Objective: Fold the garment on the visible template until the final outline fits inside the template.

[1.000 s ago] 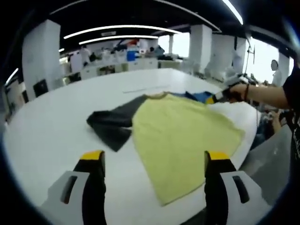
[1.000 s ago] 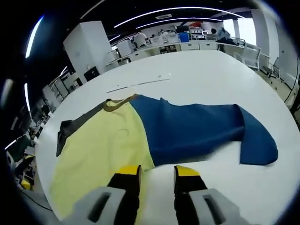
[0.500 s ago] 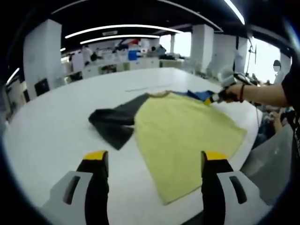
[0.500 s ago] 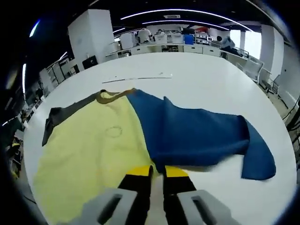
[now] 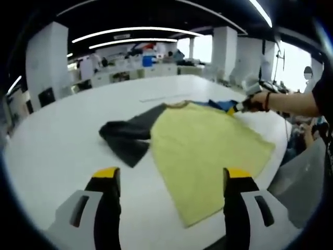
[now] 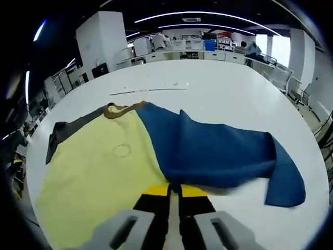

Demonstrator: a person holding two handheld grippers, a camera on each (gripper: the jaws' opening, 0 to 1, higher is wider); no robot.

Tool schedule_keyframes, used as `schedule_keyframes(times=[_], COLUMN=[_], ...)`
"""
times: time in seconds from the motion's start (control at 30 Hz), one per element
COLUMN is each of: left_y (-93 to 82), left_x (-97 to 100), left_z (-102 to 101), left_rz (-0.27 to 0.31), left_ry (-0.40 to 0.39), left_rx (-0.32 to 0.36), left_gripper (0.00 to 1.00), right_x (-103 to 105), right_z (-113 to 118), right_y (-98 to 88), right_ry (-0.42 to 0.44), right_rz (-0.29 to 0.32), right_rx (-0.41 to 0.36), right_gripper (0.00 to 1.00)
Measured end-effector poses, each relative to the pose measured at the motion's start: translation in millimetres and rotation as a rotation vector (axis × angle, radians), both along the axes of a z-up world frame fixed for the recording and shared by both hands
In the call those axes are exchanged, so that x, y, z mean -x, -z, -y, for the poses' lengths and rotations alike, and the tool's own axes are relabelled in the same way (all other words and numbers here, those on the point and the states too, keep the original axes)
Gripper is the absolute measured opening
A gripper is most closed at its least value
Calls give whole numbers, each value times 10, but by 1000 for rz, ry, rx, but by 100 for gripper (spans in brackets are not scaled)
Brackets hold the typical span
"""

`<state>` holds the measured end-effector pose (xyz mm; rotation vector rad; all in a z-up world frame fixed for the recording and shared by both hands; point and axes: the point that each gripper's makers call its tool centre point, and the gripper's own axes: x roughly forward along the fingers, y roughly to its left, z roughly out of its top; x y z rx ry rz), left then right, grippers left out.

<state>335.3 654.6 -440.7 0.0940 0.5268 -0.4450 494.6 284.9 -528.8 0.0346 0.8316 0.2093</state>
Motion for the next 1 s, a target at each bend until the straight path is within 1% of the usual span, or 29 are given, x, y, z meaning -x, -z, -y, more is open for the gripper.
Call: schedule_keyframes(times=[0.07,0.27,0.33,0.37,0.5,0.57,0.63,0.77,0.87,0.93,1.0], left_y=[-23,-18,-19,-22,-43,-61,-85,-113,-122,-119,-121], left_x=[-4,13,17,17,7,0,-15,-36,-42,-50,-51], left_z=[3,0,8,11,19,26,30,40,72,75,82], left_rz=[9,3,1,2,14,19,28,37,41,44,46], left_ry=[-2,-3,-3,-3,-1,2,3,4,12,7,9], left_rx=[9,6,13,14,9,7,5,5,0,-7,-5], left_gripper=[79,81,82,83,86,86,88,89,92,96,96], right_x=[9,19,26,32,80,114,138,151,146,157,170], right_z=[4,5,22,27,99,139,187,339,482,560,644], right_y=[6,18,8,4,-58,-74,-95,-174,-243,-262,-280], right_ry=[14,3,15,16,25,27,35,46,72,87,102], right_rz=[-8,-12,-19,-21,-16,-25,-24,6,36,40,46], right_rx=[-6,1,-15,-18,-10,-11,-11,20,36,46,54], right_gripper=[2,7,11,14,22,26,30,40,44,47,49])
